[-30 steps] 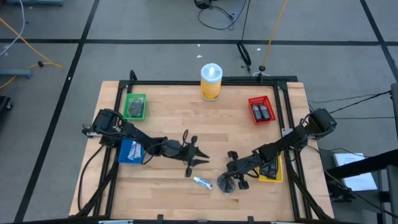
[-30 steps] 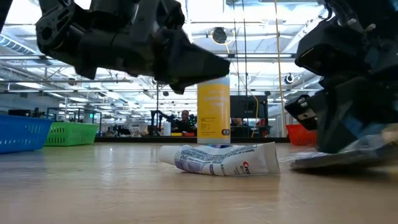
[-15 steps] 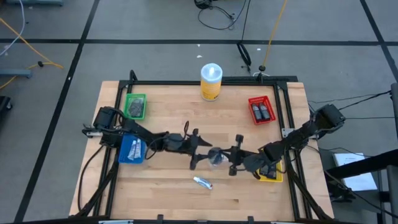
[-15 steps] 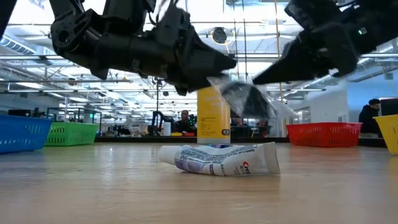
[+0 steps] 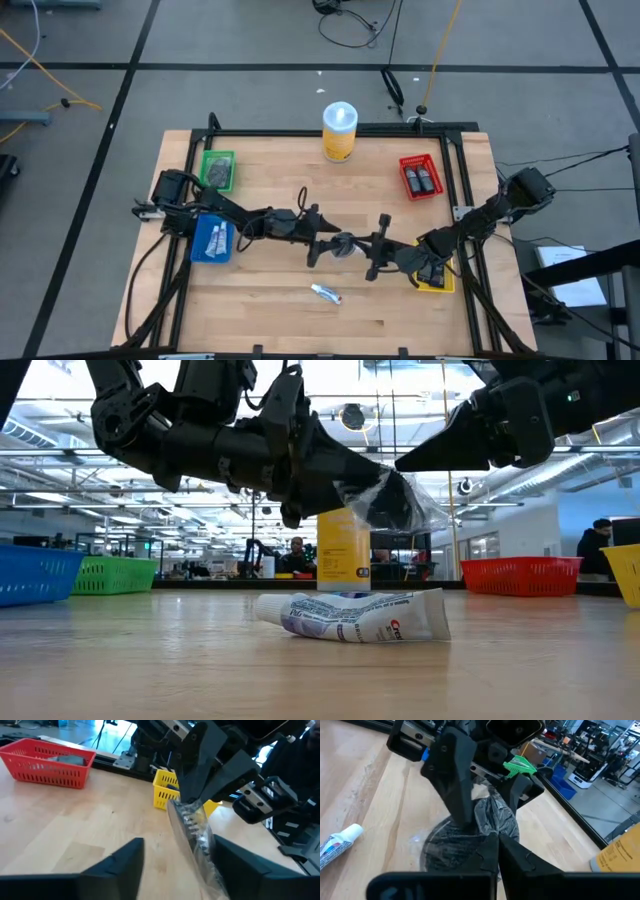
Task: Pick & Place Travel size toiletries
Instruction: Put the hairbrush into the green bin
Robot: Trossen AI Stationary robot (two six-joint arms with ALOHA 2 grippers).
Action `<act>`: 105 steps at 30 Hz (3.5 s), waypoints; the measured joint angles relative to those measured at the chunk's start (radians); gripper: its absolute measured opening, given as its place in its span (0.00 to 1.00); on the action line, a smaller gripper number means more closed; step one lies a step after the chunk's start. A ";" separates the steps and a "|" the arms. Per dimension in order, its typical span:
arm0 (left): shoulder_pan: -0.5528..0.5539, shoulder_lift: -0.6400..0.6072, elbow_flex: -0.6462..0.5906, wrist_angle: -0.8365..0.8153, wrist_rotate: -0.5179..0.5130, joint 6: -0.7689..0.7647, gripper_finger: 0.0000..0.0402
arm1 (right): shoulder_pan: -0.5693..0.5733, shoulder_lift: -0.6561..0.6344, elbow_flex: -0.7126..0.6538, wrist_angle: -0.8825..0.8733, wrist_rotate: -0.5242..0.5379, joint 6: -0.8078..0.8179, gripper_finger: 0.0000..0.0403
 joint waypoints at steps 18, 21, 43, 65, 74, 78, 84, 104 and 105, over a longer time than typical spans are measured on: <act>-0.002 -0.036 -0.001 -0.073 -0.002 0.087 0.03 | 0.041 -0.099 0.003 0.015 -0.008 0.017 0.31; -0.002 -0.162 0.000 -0.294 -0.099 0.147 0.08 | 0.057 -0.089 -0.015 0.015 -0.009 0.016 0.36; 0.677 -0.857 0.131 -1.938 -0.391 0.044 0.06 | 0.055 -0.056 -0.200 0.302 -0.041 0.084 0.37; 1.169 -0.858 0.104 -2.072 0.105 0.323 0.14 | 0.057 -0.055 -0.201 0.306 -0.065 0.107 0.36; 1.227 -0.829 0.101 -2.026 0.212 0.341 0.14 | 0.057 -0.055 -0.201 0.306 -0.065 0.114 0.36; 1.244 -0.808 0.076 -2.013 0.213 0.373 0.14 | 0.057 -0.055 -0.201 0.300 -0.085 0.124 0.36; 1.243 -0.804 0.039 -1.962 0.213 0.403 0.15 | 0.057 -0.055 -0.201 0.300 -0.086 0.125 0.36; 1.202 -0.855 0.091 -1.911 0.147 0.296 0.57 | 0.056 -0.056 -0.201 0.307 -0.085 0.106 0.36; 1.187 -0.872 0.092 -1.909 0.121 0.277 0.57 | 0.056 -0.055 -0.201 0.307 -0.085 0.106 0.36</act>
